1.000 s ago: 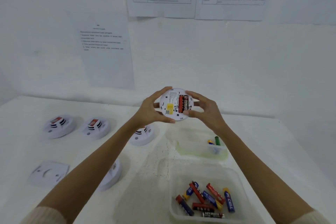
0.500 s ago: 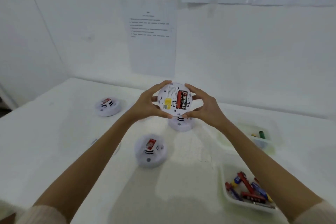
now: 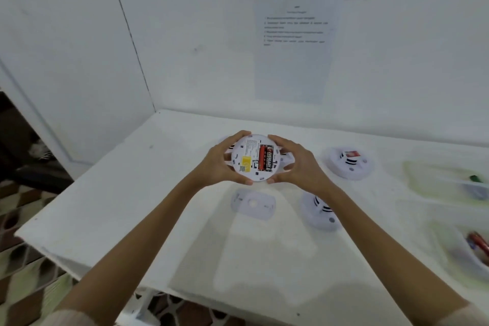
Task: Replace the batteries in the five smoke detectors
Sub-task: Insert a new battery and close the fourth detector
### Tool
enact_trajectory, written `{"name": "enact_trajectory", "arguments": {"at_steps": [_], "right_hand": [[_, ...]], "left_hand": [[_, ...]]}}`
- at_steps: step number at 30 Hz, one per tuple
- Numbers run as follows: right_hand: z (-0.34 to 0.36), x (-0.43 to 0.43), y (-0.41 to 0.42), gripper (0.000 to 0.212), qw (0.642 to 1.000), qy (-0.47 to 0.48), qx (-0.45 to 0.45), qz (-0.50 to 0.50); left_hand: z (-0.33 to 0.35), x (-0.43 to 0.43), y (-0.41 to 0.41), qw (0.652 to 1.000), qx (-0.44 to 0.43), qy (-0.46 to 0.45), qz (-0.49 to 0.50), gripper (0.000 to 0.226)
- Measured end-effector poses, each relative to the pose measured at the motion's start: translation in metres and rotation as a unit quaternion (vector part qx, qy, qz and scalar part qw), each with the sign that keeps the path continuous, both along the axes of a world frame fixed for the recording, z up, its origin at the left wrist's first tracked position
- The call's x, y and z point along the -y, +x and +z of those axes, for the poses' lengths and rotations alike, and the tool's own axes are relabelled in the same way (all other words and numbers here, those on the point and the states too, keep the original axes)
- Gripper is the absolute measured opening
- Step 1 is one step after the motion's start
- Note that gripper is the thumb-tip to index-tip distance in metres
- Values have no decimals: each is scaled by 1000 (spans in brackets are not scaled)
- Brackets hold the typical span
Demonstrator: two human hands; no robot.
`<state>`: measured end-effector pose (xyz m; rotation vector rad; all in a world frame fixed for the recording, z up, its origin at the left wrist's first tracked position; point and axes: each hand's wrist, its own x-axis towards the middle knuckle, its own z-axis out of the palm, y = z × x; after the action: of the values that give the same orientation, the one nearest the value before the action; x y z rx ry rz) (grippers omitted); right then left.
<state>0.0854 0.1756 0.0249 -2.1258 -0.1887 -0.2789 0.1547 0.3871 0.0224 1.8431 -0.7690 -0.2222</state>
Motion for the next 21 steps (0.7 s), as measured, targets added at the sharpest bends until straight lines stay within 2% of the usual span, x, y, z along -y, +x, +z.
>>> {"name": "enact_trajectory", "arguments": {"at_steps": [16, 21], "right_hand": [[-28, -58, -16, 92, 996, -78, -44, -12], [-38, -56, -18, 102, 990, -119, -78, 2]], "left_hand": [[-27, -57, -17, 998, -65, -3, -11, 99], [-33, -61, -18, 998, -65, 0, 0, 98]]}}
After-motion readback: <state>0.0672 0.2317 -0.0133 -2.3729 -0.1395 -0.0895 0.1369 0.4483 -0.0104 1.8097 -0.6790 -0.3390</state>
